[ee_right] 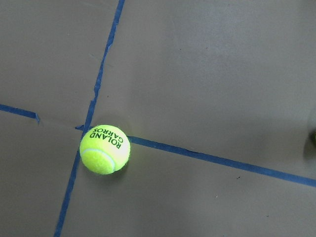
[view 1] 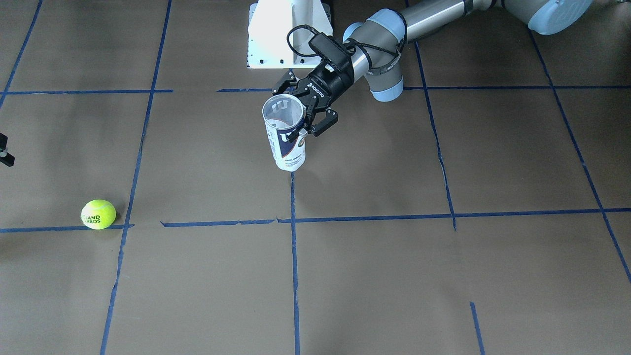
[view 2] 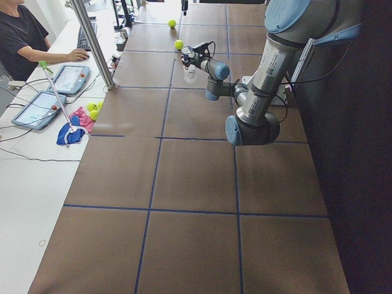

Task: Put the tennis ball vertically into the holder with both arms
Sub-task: 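Move the upright can toward the table center with the left gripper, then grasp the nearer tennis ball with the right gripper while the left holds the can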

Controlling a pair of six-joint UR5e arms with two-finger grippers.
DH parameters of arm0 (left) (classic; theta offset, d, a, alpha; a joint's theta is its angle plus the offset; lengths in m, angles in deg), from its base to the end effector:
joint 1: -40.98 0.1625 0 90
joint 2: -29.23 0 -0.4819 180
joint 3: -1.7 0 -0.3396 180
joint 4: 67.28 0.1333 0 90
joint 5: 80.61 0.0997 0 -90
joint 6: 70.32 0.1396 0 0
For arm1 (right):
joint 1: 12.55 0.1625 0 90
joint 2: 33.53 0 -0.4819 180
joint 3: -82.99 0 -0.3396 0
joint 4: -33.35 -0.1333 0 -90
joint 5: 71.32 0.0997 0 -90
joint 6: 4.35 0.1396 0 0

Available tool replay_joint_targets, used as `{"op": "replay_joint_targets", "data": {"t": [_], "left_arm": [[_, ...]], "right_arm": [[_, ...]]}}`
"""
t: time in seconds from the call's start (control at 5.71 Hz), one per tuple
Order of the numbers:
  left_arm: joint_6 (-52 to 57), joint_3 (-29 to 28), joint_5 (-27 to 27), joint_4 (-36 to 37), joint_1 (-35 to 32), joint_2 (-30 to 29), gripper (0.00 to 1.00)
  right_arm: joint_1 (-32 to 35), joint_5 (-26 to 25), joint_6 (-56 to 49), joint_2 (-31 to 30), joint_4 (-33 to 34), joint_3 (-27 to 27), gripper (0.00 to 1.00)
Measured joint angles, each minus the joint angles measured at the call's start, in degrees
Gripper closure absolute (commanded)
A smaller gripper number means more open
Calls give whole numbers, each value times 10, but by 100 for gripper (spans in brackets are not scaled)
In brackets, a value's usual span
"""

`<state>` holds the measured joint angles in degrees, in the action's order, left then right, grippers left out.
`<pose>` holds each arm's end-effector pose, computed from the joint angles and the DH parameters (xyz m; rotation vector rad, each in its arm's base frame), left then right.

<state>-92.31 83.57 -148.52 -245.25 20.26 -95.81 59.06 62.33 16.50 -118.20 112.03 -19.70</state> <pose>0.5468 -0.4055 0.2585 1.5445 1.2299 0.1514 -0.1240 -0.4900 0.5765 0.2084 -0.8645 -0.1549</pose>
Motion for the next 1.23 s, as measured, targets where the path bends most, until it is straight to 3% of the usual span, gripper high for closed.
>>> {"op": "replay_joint_targets", "data": {"t": [1.23], "left_arm": [[7,-32,8,-19,38,4,25]], "right_arm": [[-27,-10,19,12,0,5,0]]}}
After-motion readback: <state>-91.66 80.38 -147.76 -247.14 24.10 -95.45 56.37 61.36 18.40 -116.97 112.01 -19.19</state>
